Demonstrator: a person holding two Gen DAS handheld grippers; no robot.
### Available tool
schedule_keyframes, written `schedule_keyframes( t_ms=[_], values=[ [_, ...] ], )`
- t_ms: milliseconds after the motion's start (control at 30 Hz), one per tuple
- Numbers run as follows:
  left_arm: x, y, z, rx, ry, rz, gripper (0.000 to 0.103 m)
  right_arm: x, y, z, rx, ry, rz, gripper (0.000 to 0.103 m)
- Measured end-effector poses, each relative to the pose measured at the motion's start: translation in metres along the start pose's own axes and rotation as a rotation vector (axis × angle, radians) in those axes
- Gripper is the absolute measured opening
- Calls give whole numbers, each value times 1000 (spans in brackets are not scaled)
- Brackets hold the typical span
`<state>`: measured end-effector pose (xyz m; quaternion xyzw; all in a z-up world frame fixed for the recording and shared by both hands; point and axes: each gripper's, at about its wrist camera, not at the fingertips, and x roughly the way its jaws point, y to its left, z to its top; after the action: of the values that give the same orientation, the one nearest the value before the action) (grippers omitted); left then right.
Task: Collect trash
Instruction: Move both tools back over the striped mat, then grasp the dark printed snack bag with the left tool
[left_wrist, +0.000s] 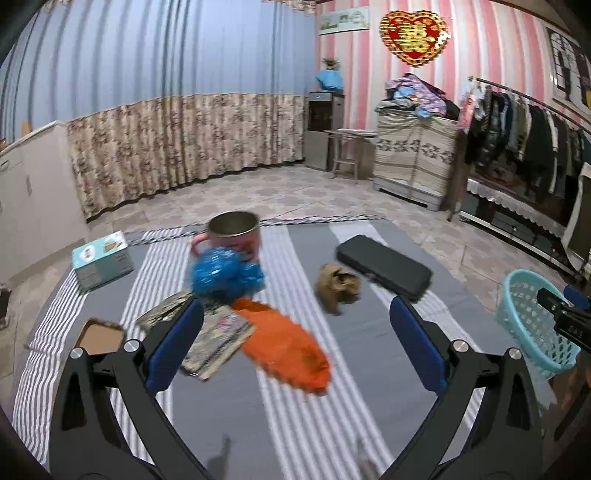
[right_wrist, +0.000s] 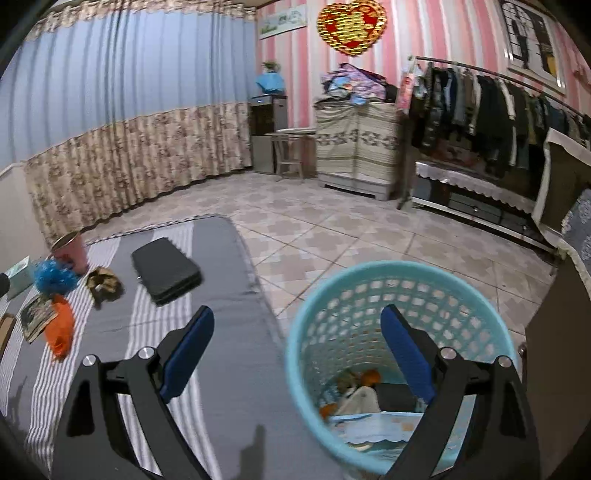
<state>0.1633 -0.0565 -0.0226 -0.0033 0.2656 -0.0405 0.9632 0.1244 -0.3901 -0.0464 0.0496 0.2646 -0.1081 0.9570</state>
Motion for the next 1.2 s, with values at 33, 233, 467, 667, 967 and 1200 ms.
schedule_keyframes(
  t_ms=[33,233,467,667,967,1200],
  values=[
    [1,6,-2,-6,2,8,97,1,4,-1,2,4,15,90],
    [5,42,-12,-33,11,48,97,3,37,-8,-31,22,82,90],
    [10,70,-24,-54,32,88,97,15,72,-10,-24,75,188,98],
    [25,93,-32,-66,92,101,97,30,101,-6,-31,105,242,98],
    [56,109,-23,-91,154,87,97,55,160,-1,-199,133,263,98],
    [78,115,-24,-57,214,100,90,63,175,-13,-207,219,300,98]
  ],
)
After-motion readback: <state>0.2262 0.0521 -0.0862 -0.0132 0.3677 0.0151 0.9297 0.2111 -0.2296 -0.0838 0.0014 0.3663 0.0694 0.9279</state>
